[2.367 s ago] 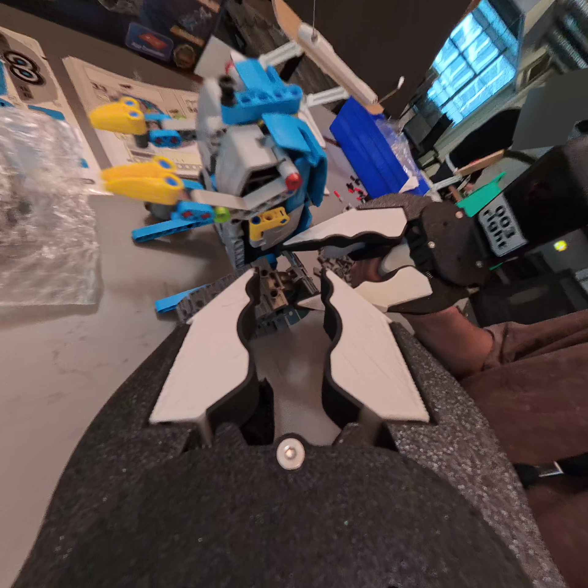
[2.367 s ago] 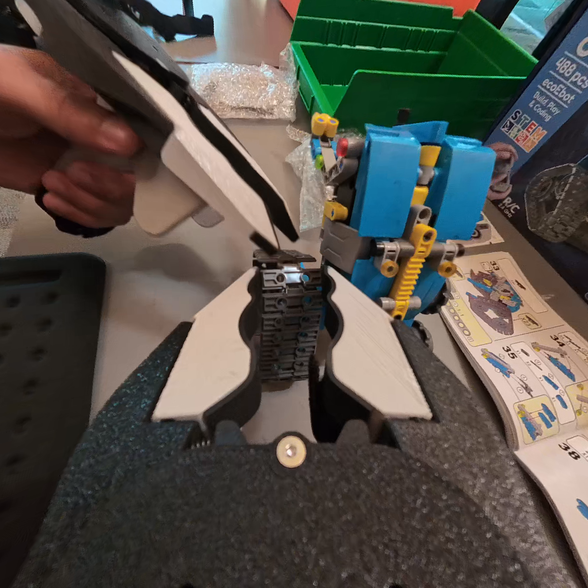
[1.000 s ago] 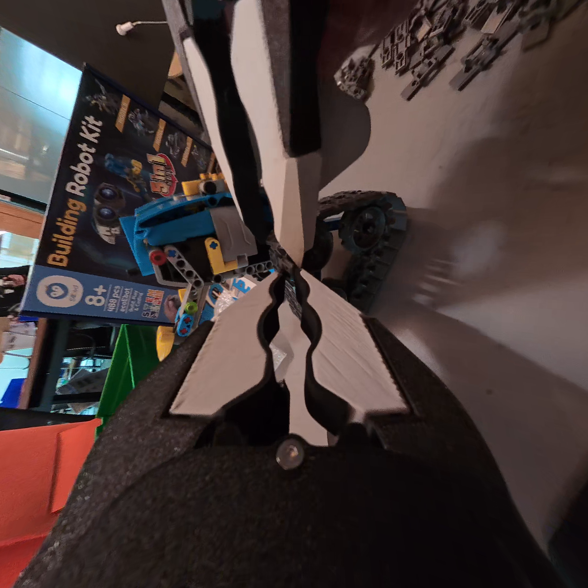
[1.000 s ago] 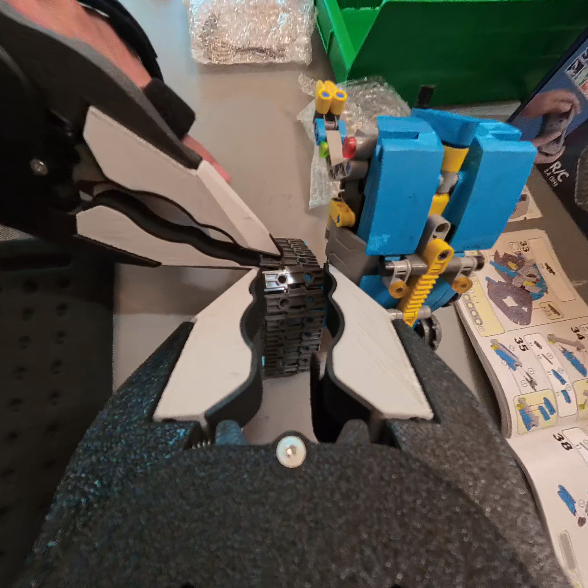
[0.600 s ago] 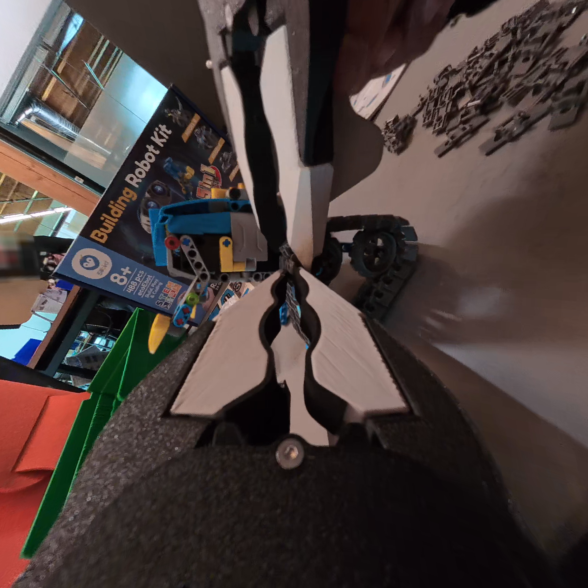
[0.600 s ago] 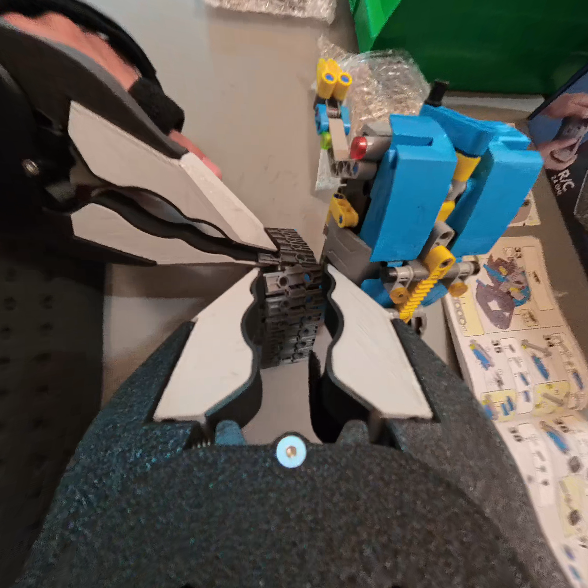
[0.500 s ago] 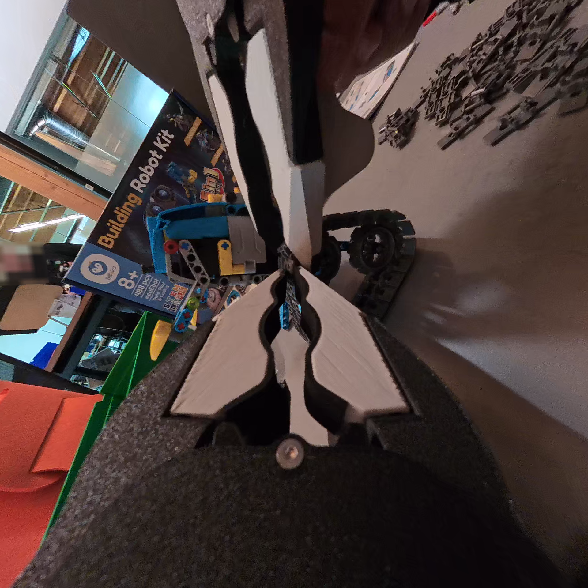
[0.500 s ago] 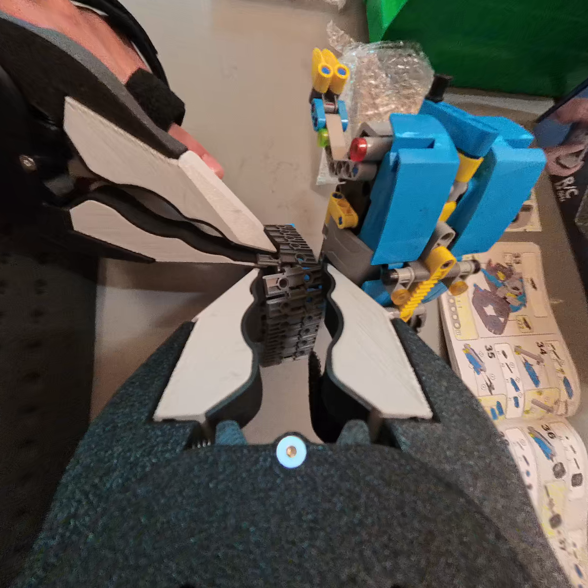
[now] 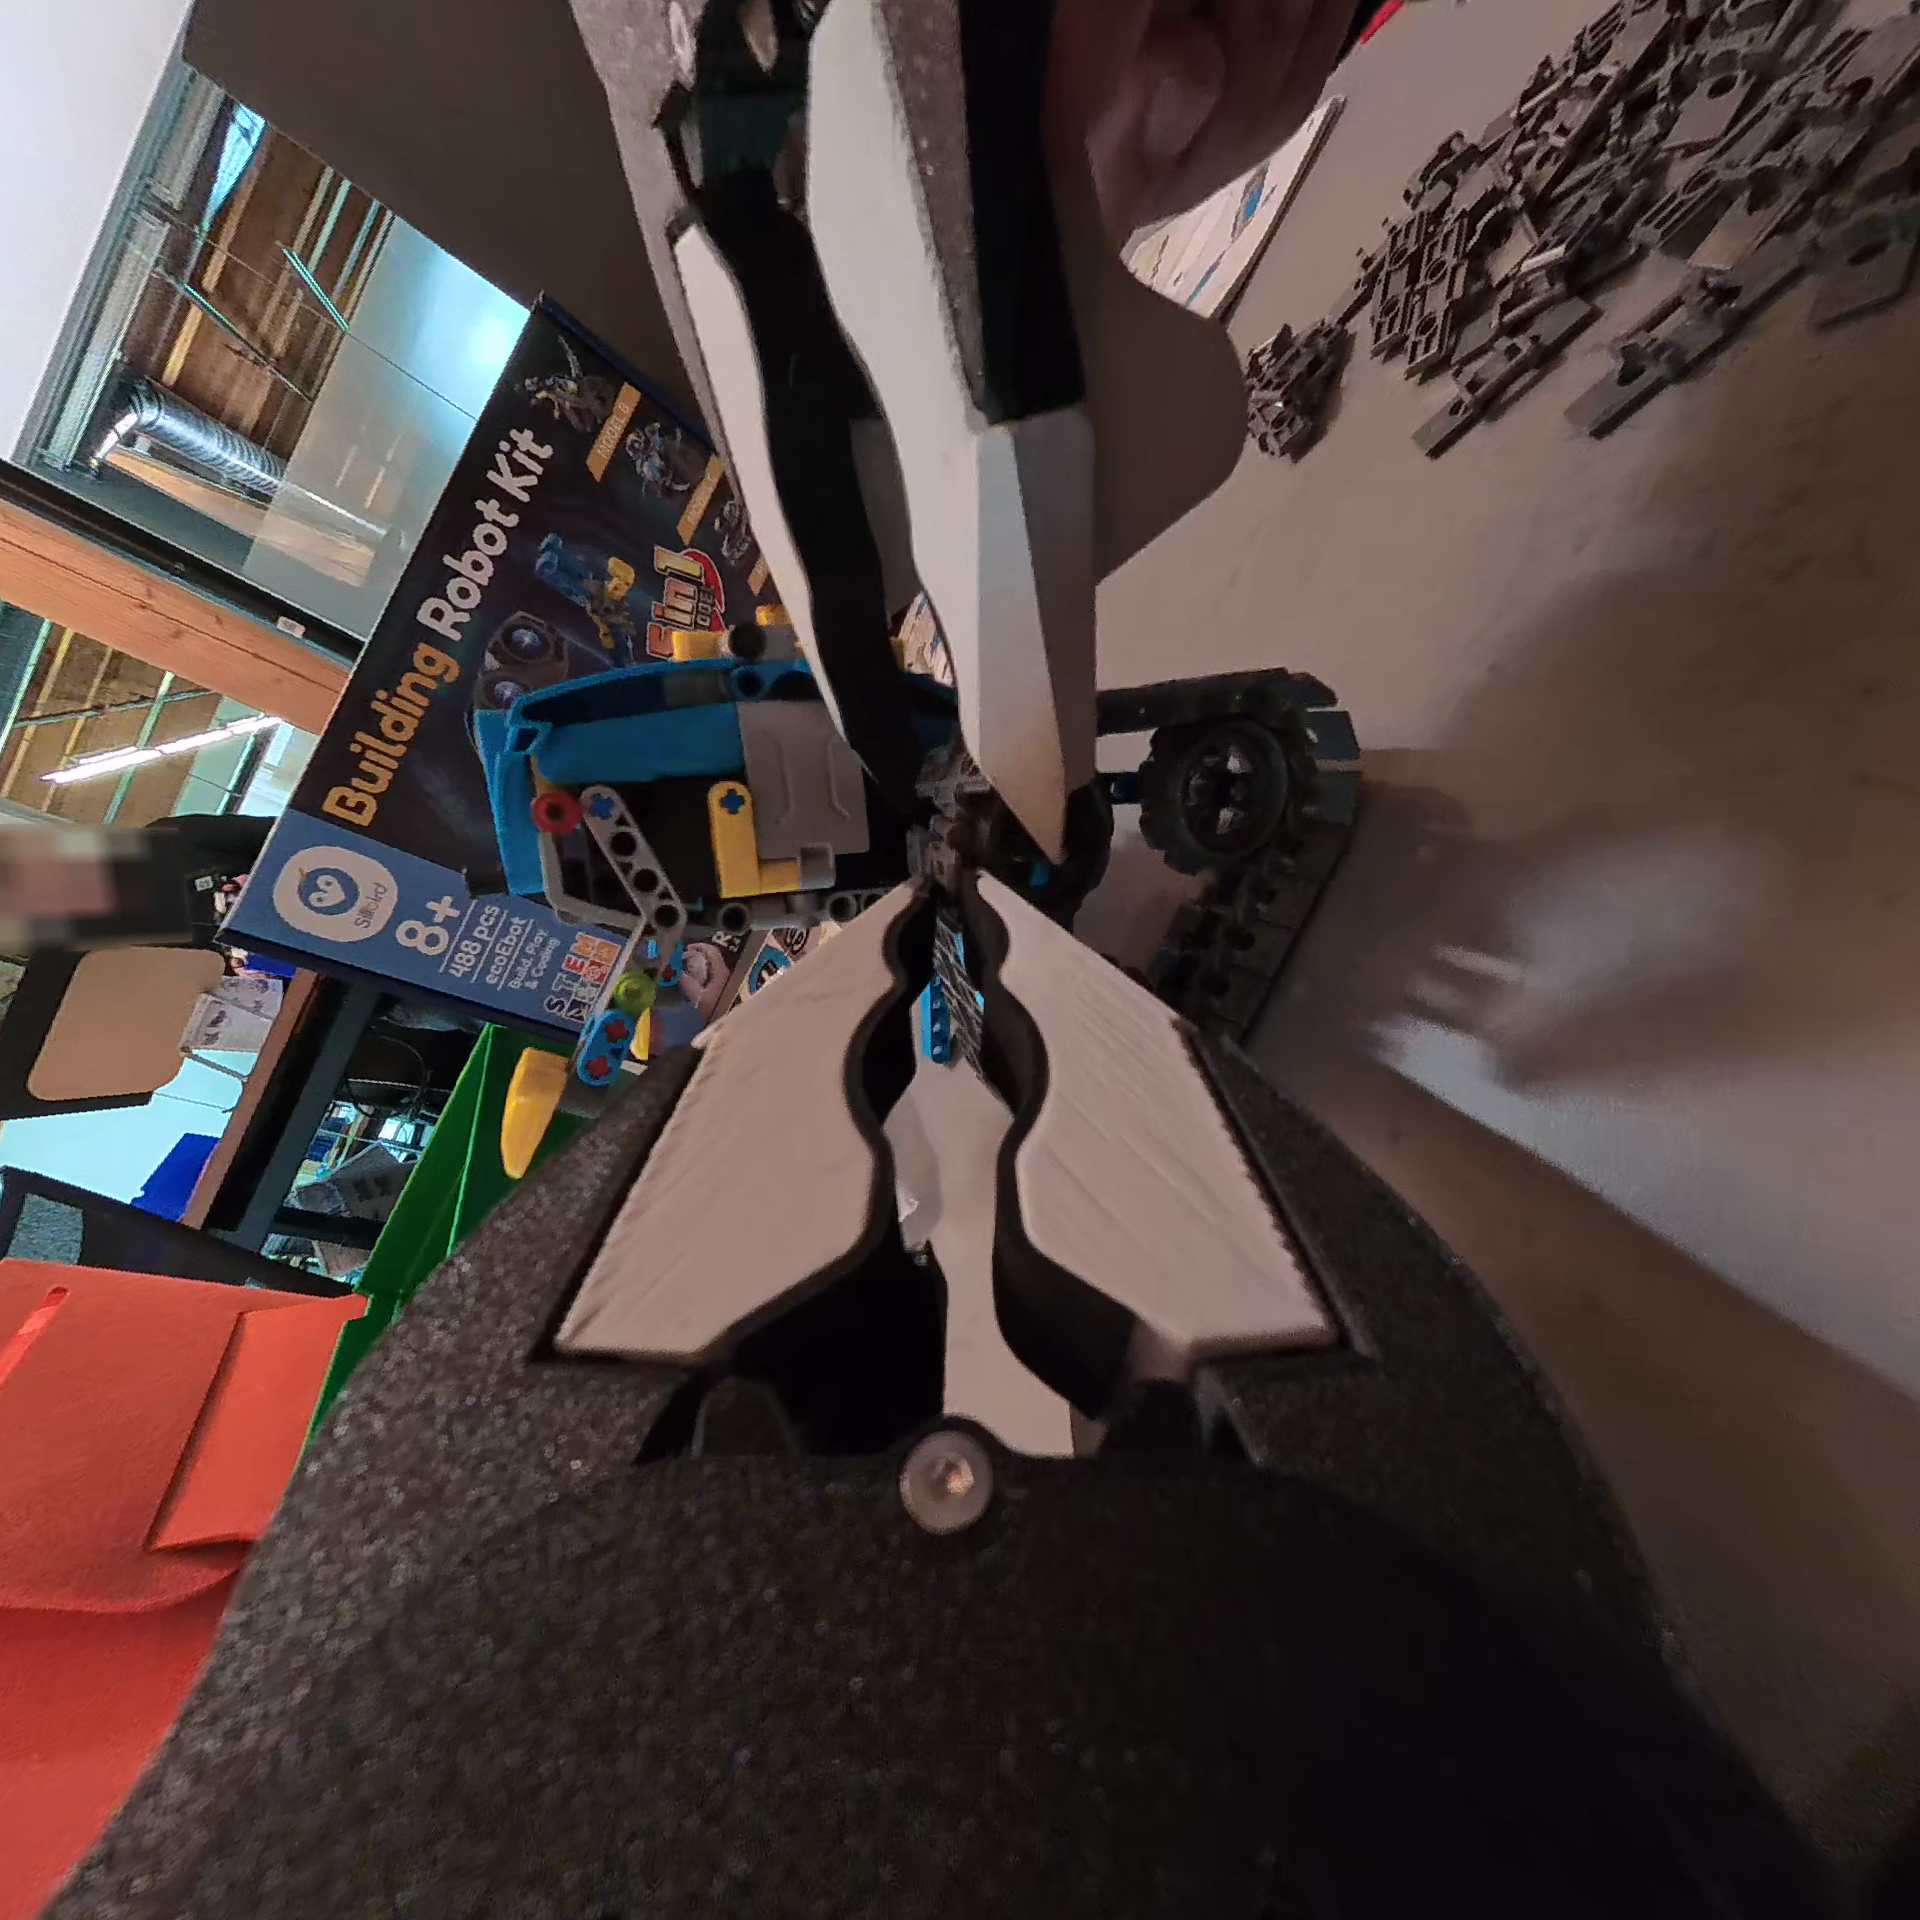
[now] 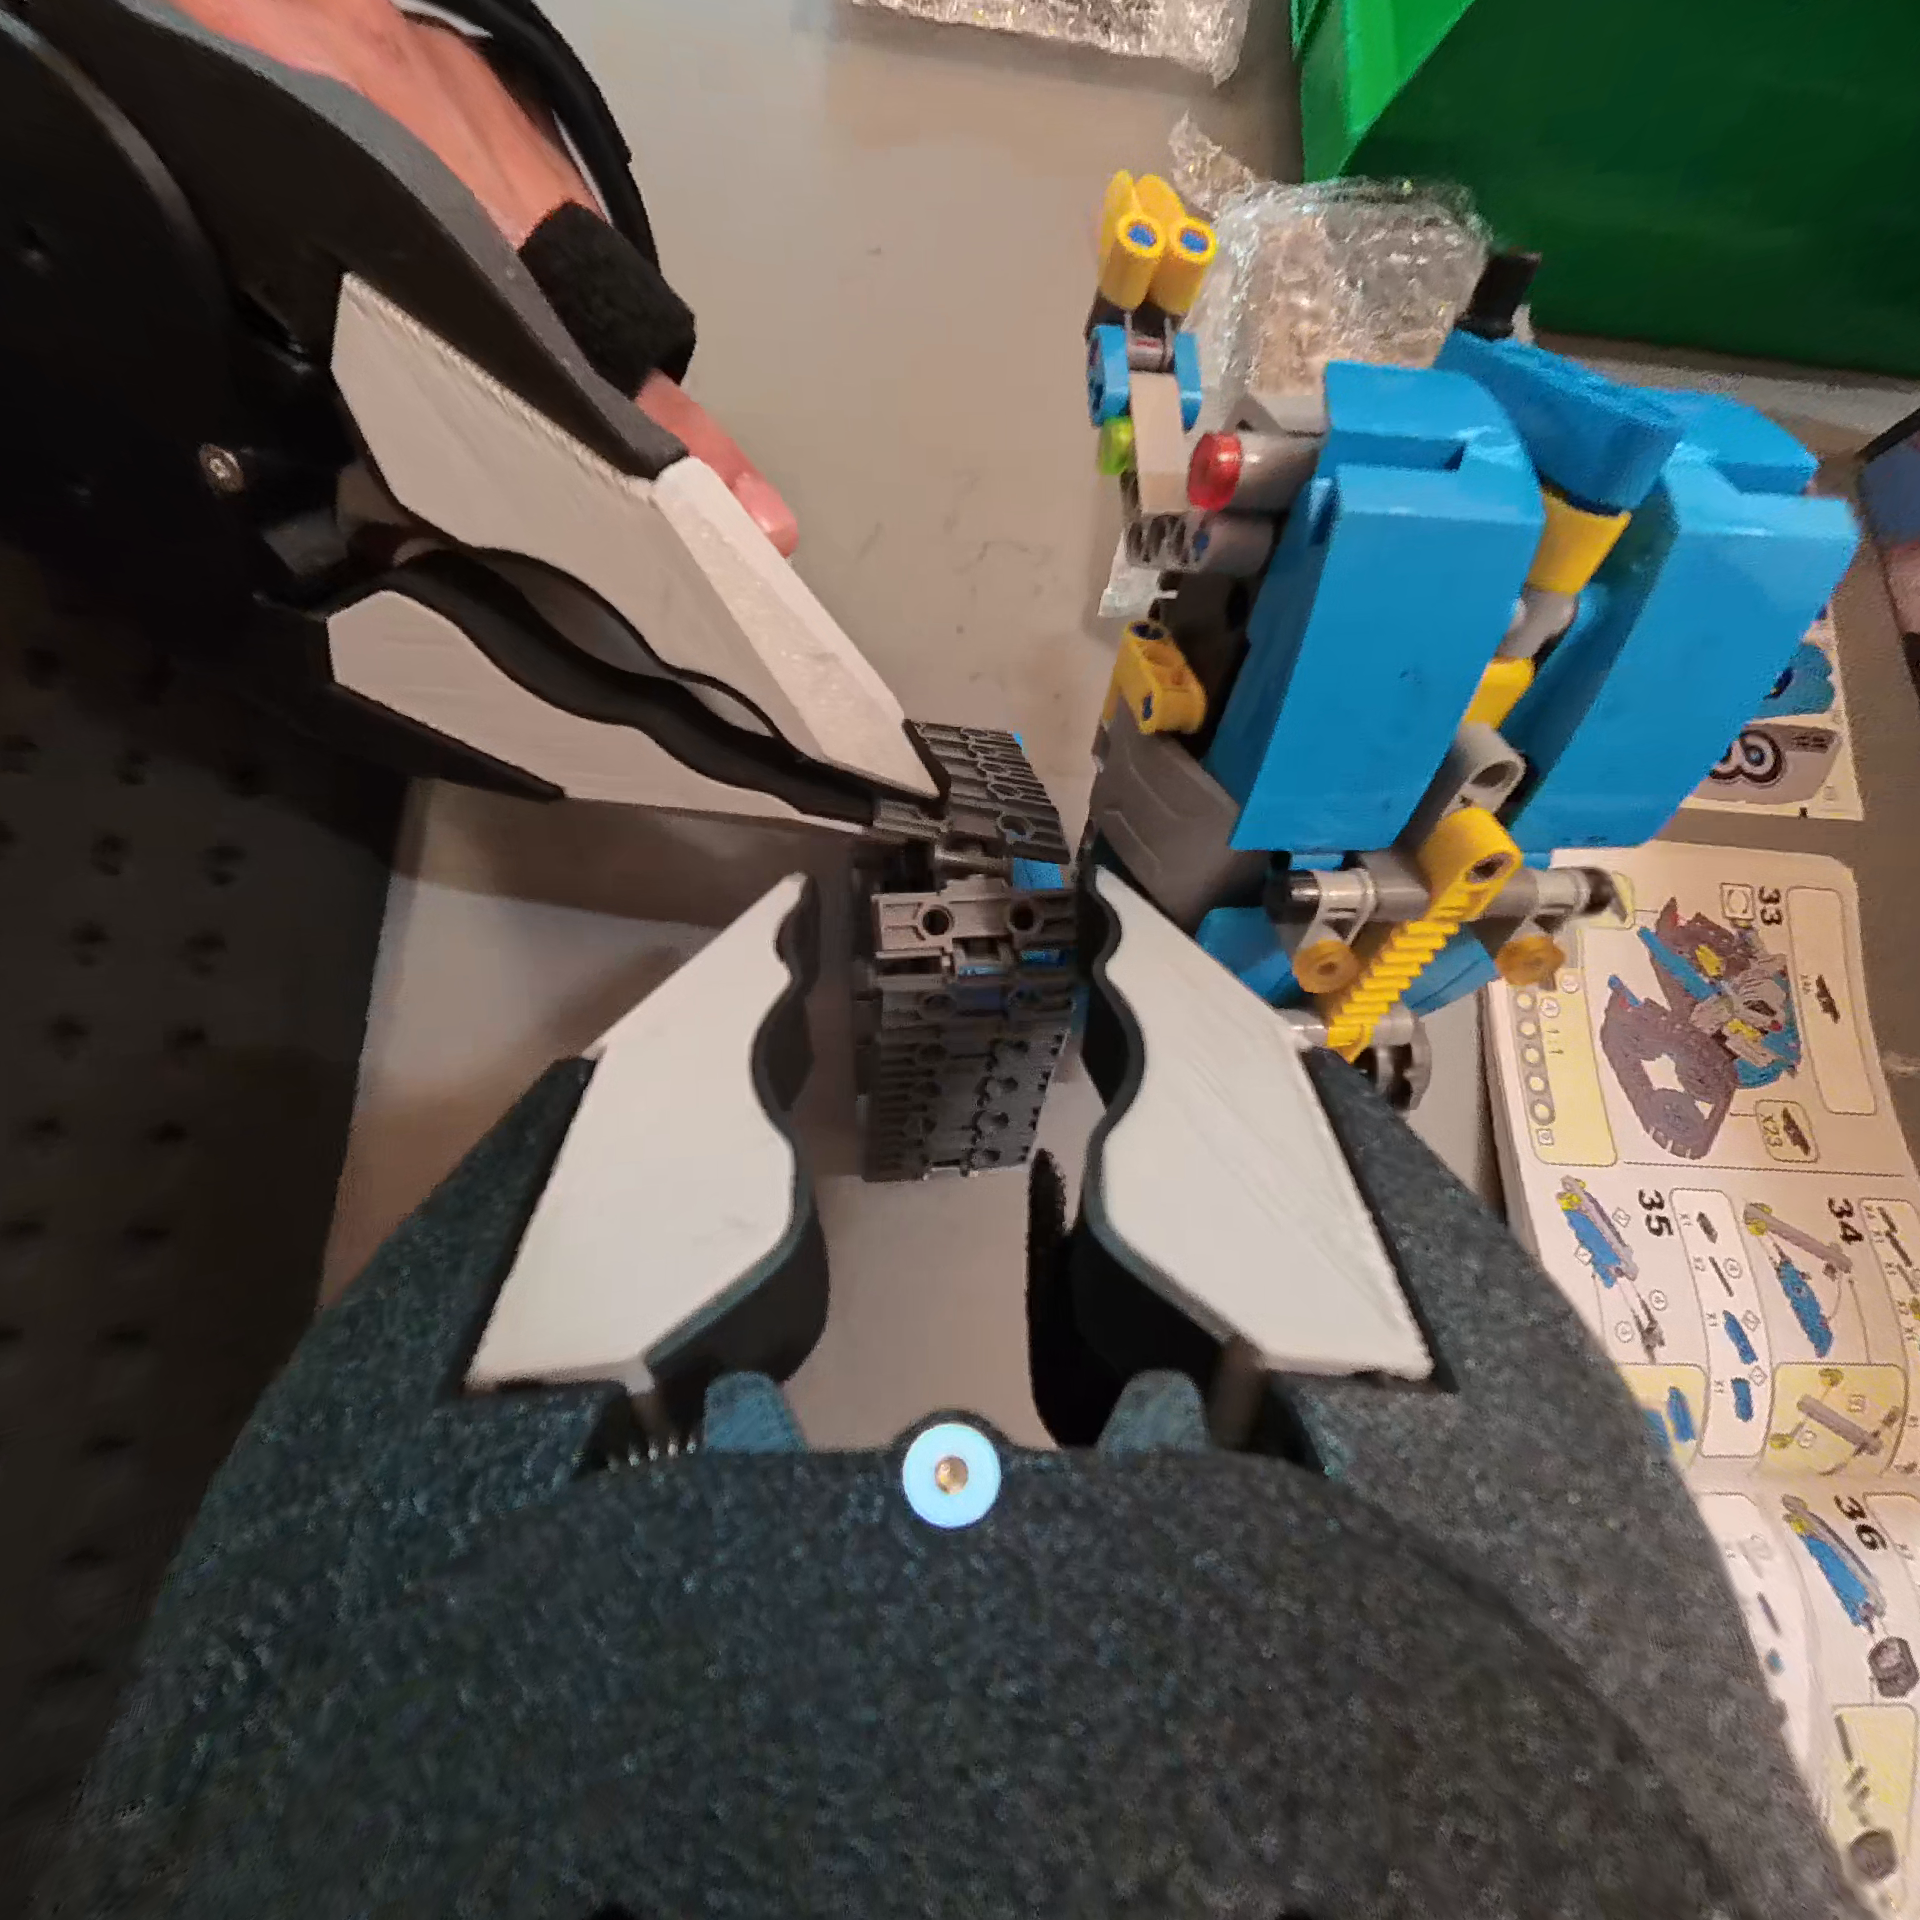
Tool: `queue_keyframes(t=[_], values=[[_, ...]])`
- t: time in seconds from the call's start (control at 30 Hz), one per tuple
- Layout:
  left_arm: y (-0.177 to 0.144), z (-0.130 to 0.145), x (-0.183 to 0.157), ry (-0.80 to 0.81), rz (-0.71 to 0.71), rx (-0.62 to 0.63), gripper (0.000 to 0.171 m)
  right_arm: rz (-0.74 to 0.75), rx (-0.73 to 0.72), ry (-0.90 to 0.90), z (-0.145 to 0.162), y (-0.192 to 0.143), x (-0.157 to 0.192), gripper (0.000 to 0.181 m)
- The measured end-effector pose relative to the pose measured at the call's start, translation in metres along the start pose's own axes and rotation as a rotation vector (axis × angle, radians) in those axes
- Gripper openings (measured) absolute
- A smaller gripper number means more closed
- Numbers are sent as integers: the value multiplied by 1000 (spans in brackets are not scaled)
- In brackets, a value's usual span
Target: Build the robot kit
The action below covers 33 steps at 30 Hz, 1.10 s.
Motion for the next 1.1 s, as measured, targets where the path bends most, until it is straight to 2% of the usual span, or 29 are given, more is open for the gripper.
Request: queue_keyframes(t=[0.1,0.3,0.47,0.57,0.77,0.9,1.0,1.1], values=[[0,0,0,11,0,2,5,0,-25,-22,1,-1,-1,45],[-1,0,-1,32,-11,8,5,-25,-32,-40,3,-11,0,50],[-1,0,-3,67,-35,15,4,-54,-83,67,11,-23,-5,48],[-1,-1,-3,77,-45,17,4,-98,-116,159,15,-18,-3,49],[0,-1,-4,75,-48,23,5,-44,-130,164,14,-9,-6,40],[1,-1,-2,-17,-27,12,5,-13,-131,143,13,-9,-6,39],[2,0,-1,-130,-7,9,5,-36,-215,215,15,-9,-7,39],[2,1,-2,-123,-23,24,5,-65,-306,303,18,-11,-9,39]])
Point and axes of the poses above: each gripper's, where its closed fingertips meet, y out along the fingers, z out of its underside, x = y × z across the jaws, the point moved 4 cm from there along -y, back along the fingers, and after that the axes turned 3 degrees about y, right-handed, at the moved point
